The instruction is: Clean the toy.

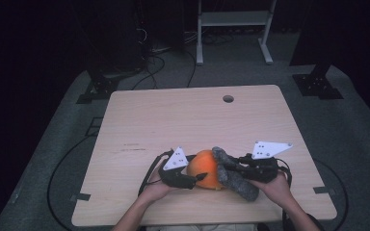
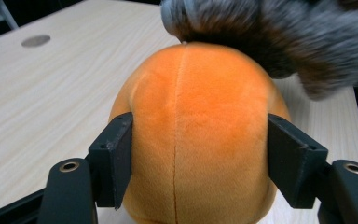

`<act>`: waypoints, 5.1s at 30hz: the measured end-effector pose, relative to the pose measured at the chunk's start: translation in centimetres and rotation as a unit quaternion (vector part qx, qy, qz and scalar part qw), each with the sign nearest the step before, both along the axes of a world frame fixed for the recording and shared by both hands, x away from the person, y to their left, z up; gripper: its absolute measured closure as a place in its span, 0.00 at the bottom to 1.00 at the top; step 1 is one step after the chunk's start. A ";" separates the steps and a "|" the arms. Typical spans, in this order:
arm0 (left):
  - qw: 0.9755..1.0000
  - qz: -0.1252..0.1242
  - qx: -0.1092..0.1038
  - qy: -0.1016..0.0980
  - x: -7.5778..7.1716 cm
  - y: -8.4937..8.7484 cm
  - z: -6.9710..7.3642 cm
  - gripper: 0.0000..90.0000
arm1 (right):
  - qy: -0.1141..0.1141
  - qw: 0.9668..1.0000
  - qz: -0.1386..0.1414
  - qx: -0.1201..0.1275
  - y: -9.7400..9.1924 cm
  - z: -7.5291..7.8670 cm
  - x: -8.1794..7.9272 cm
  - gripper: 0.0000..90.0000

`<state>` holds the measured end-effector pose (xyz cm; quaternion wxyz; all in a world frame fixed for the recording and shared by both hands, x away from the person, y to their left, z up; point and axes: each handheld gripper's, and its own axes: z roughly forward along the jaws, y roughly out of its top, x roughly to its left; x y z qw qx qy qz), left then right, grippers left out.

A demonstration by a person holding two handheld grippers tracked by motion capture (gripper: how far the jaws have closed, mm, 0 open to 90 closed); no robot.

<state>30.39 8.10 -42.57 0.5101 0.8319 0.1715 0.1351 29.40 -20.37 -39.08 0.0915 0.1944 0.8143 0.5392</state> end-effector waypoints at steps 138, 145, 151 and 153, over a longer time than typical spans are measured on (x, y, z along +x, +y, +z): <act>0.999 -0.029 0.019 -0.027 0.0 1.0 -0.8 0.34 | 0.050 0.998 -0.029 -0.023 -2.0 -4.1 0.8 0.87; 0.999 -0.017 -0.010 0.026 0.6 1.2 -0.4 0.16 | 0.044 0.999 0.002 -0.001 0.5 -3.0 1.6 0.87; 1.000 -0.013 0.003 0.017 0.5 1.4 -0.6 0.31 | 0.023 0.999 0.011 -0.022 1.3 -3.0 0.8 0.87; 1.000 -0.016 0.006 0.010 0.4 1.4 -0.7 0.34 | 0.031 0.999 0.002 -0.025 0.5 -3.3 1.2 0.87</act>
